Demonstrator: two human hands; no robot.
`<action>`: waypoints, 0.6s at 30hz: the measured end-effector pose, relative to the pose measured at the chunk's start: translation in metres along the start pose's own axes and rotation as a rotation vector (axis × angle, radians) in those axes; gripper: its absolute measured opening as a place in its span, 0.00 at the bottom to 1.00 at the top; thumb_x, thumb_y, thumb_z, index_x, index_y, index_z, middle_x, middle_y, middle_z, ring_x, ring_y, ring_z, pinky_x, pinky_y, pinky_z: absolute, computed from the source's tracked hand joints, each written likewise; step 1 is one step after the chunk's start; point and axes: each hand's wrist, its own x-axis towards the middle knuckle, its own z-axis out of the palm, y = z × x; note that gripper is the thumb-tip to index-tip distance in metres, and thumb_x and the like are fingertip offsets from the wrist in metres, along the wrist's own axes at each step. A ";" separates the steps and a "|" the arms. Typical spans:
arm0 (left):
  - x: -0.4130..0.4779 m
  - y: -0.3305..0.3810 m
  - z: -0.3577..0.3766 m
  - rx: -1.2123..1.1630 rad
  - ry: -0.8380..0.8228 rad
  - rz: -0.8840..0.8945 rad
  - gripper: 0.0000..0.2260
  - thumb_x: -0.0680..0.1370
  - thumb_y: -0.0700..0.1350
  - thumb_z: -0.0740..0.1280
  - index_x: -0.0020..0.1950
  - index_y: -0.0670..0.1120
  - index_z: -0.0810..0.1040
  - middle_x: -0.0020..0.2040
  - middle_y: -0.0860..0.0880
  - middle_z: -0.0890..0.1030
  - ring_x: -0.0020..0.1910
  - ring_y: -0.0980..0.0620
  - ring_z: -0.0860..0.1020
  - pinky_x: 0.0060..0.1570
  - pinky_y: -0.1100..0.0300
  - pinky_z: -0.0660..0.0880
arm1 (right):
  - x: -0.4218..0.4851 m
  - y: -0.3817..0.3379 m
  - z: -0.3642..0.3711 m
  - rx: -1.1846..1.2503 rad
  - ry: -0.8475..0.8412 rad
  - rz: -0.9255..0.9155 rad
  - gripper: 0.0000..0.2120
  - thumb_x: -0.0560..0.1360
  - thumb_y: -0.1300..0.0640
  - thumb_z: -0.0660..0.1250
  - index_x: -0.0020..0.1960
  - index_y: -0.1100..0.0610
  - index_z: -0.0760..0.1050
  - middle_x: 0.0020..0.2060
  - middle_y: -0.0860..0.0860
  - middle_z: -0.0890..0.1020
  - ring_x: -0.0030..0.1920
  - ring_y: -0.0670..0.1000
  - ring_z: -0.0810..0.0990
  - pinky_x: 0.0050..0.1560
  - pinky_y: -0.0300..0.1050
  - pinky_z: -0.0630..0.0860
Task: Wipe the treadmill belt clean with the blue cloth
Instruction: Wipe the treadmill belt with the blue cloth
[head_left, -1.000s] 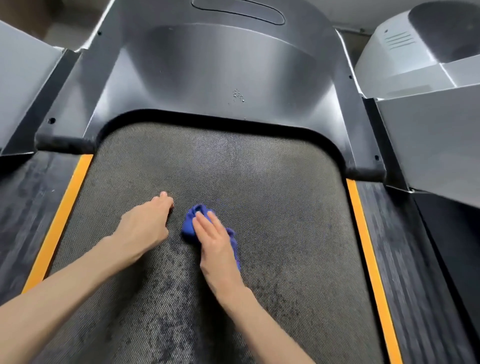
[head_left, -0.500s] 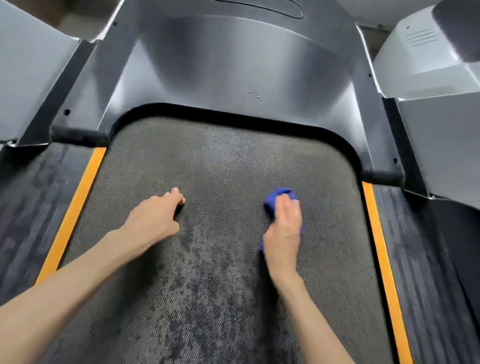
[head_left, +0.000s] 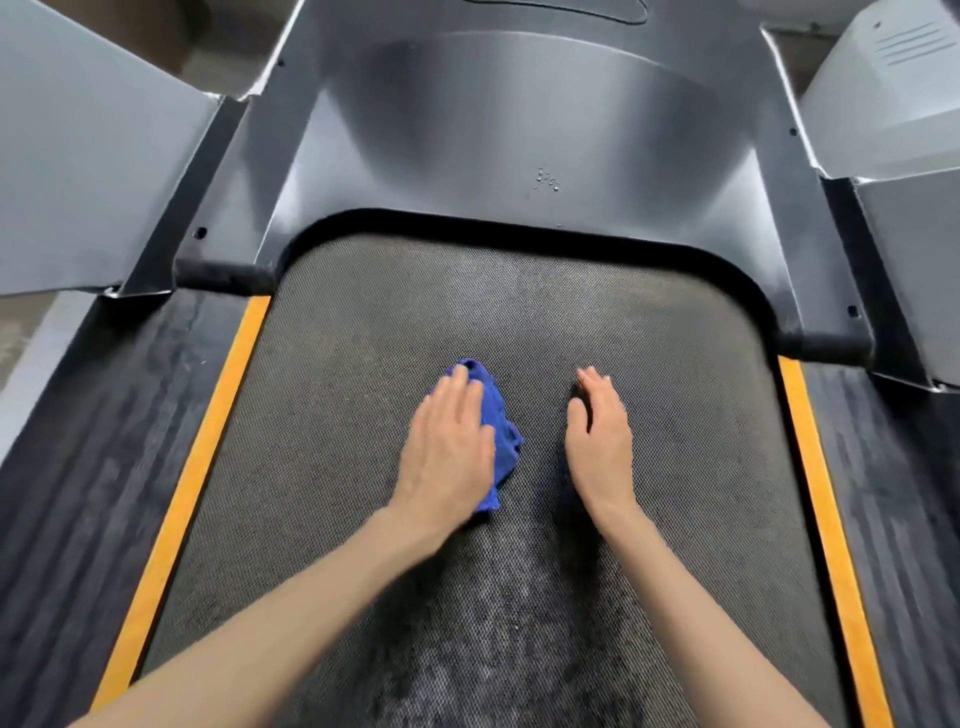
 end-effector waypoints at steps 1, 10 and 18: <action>-0.001 0.012 0.010 0.043 -0.012 -0.013 0.26 0.74 0.50 0.53 0.66 0.35 0.70 0.67 0.36 0.71 0.67 0.37 0.69 0.64 0.42 0.67 | -0.001 0.007 0.003 -0.035 -0.018 -0.044 0.18 0.77 0.66 0.59 0.67 0.61 0.71 0.69 0.55 0.69 0.72 0.49 0.60 0.72 0.41 0.52; 0.017 0.003 0.020 0.191 0.030 0.114 0.26 0.73 0.42 0.52 0.71 0.41 0.65 0.70 0.43 0.69 0.68 0.37 0.66 0.68 0.41 0.62 | -0.011 0.023 0.015 -0.302 0.075 -0.215 0.22 0.75 0.58 0.53 0.67 0.61 0.70 0.68 0.55 0.70 0.71 0.53 0.64 0.73 0.47 0.56; 0.085 -0.163 -0.018 0.189 0.073 -0.060 0.27 0.71 0.43 0.50 0.68 0.34 0.67 0.65 0.36 0.72 0.63 0.33 0.69 0.66 0.41 0.61 | -0.014 0.022 0.022 -0.484 0.061 -0.210 0.24 0.76 0.58 0.48 0.70 0.62 0.65 0.71 0.57 0.66 0.73 0.54 0.61 0.74 0.49 0.53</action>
